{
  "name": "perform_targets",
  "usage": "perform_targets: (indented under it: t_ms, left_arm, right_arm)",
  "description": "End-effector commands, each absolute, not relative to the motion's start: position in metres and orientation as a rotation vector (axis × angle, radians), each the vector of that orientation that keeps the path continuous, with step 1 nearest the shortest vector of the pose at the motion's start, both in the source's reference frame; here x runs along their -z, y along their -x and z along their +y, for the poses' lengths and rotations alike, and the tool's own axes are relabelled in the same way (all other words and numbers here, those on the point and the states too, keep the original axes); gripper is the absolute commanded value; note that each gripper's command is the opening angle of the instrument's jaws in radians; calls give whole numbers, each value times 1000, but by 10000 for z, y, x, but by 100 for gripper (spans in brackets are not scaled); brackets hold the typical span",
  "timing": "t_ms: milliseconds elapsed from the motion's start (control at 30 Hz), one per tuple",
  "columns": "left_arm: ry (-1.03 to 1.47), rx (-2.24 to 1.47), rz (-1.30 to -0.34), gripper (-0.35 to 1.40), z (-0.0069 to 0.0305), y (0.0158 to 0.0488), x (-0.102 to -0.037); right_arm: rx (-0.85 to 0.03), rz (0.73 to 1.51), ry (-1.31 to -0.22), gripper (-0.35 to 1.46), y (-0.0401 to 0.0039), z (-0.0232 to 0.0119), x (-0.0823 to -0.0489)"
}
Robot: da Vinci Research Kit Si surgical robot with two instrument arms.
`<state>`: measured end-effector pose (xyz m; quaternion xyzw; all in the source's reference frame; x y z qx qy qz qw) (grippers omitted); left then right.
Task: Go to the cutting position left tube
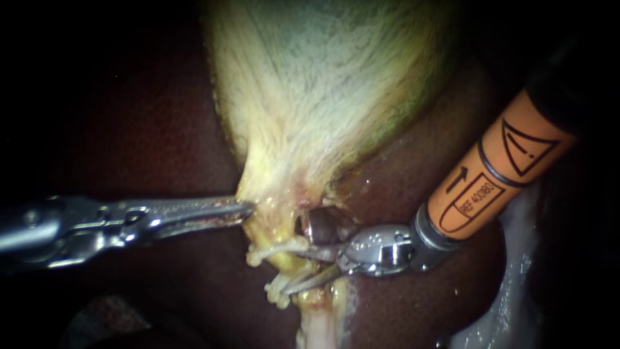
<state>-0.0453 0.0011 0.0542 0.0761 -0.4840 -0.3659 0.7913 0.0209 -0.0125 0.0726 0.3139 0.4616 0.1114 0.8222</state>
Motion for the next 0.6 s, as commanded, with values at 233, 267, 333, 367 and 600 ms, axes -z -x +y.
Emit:
perform_targets:
  t_ms: [233,267,333,367,600]
  left_arm:
    - [-165,786,-1042,-35,12,451,-546]
    - [-165,786,-1042,-35,12,451,-546]
    - [-165,786,-1042,-35,12,451,-546]
    - [-165,786,-1042,-35,13,452,-546]
    - [-164,787,-1042,-35,13,455,-547]
  right_arm:
    - [-179,1010,-693,130,-226,-131,-729]
    - [-174,1013,-694,128,-229,-132,-730]
    - [-164,1015,-698,128,-236,-135,-733]
    - [-160,1016,-699,128,-239,-136,-734]
    - [-145,1018,-701,126,-256,-142,-744]
